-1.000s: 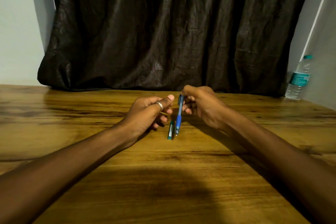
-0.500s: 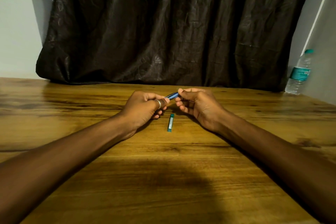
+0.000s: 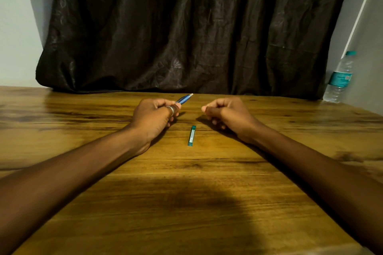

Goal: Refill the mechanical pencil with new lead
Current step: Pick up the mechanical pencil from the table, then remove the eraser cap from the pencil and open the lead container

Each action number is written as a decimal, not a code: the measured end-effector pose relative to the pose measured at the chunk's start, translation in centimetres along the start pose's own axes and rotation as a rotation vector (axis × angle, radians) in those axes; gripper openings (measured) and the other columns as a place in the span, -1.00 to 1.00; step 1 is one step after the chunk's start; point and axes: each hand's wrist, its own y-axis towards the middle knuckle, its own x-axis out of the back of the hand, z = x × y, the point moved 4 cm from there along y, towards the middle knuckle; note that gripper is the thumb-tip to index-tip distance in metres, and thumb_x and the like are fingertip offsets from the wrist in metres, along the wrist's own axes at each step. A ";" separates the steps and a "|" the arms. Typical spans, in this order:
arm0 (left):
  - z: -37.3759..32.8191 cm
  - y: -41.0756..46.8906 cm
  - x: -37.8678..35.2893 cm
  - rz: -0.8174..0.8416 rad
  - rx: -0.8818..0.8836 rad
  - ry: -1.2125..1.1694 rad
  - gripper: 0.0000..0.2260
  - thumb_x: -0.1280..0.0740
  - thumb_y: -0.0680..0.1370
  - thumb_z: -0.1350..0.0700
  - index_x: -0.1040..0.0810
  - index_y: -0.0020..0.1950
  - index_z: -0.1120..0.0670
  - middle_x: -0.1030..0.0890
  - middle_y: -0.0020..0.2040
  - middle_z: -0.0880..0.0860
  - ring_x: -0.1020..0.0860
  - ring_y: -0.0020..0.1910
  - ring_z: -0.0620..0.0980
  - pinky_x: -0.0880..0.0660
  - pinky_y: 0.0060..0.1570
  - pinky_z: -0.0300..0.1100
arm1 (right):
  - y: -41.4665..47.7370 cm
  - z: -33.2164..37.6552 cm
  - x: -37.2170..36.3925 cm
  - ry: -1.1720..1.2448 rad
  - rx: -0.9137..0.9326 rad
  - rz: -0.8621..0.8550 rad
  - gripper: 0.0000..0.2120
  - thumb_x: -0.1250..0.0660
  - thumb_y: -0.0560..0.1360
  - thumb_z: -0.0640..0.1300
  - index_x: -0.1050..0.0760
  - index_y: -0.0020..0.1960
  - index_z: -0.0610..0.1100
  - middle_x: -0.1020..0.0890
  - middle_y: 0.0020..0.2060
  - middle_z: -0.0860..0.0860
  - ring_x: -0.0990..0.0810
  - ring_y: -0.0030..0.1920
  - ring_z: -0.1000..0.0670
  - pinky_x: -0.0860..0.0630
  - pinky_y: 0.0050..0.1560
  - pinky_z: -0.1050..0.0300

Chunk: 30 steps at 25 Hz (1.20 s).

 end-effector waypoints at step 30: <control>-1.1 -0.9 -0.4 0.087 -0.221 0.201 -0.86 -0.41 0.59 0.09 -0.68 0.13 -0.02 -0.64 -0.16 -0.12 -0.55 -0.20 -0.22 -0.44 -0.18 -0.31 | -0.7 2.4 -0.1 0.142 0.151 -0.126 -0.88 -0.37 0.57 -0.24 -0.68 0.02 -0.21 -0.64 -0.24 0.04 -0.53 -0.38 0.34 -0.46 -0.34 0.44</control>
